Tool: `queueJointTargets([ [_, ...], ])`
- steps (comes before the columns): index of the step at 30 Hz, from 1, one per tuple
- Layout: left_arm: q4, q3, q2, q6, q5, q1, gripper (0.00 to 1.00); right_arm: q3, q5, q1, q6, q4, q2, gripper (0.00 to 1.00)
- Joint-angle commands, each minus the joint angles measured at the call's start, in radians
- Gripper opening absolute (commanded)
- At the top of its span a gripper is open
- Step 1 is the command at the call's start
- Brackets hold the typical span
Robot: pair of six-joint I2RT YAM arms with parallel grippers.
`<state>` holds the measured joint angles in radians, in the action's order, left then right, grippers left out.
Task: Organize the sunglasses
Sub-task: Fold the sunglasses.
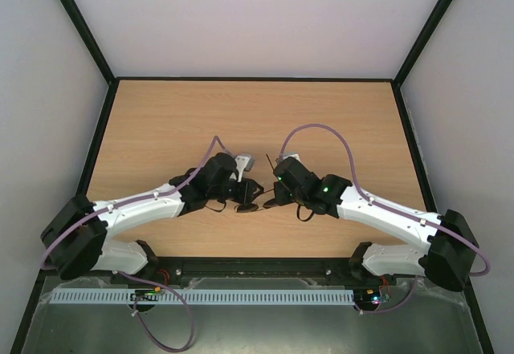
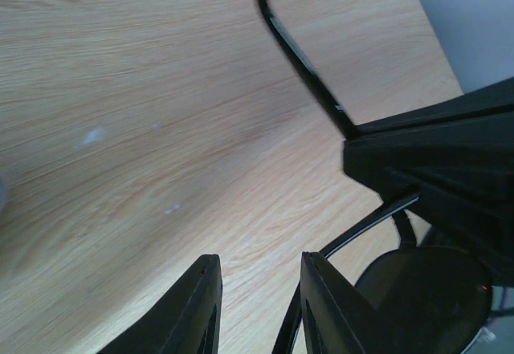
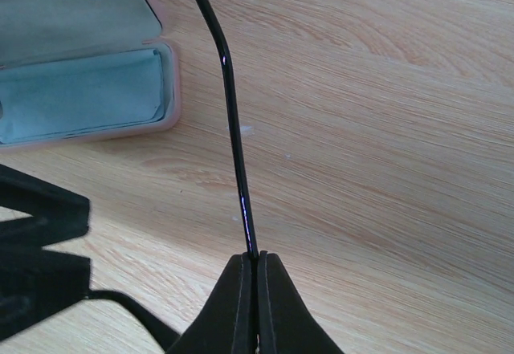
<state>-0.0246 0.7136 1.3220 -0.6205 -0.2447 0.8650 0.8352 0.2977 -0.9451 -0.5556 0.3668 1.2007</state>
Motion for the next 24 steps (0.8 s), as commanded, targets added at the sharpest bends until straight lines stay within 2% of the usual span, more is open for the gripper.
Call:
queueJointTargets([
  [1,-0.054,0.036,0.042,0.049,-0.151,0.003,0.31,-0.007,-0.023,-0.006,0.016,-0.017,-0.012,0.01],
  [13,-0.049,0.057,0.077,0.102,-0.329,-0.017,0.31,-0.015,0.004,-0.005,0.007,-0.001,-0.036,0.01],
  [17,-0.030,0.067,0.043,0.097,-0.320,-0.070,0.34,-0.018,0.004,-0.006,0.005,0.001,-0.040,0.01],
  [19,0.024,0.096,0.012,0.095,-0.241,-0.099,0.38,-0.019,0.003,-0.006,0.005,0.004,-0.044,0.01],
  [22,0.081,0.134,-0.040,0.081,-0.155,-0.145,0.52,-0.019,0.010,-0.006,0.003,0.007,-0.051,0.01],
  [24,0.091,0.148,-0.072,0.064,-0.119,-0.175,0.55,-0.020,0.014,-0.006,-0.004,0.007,-0.055,0.01],
])
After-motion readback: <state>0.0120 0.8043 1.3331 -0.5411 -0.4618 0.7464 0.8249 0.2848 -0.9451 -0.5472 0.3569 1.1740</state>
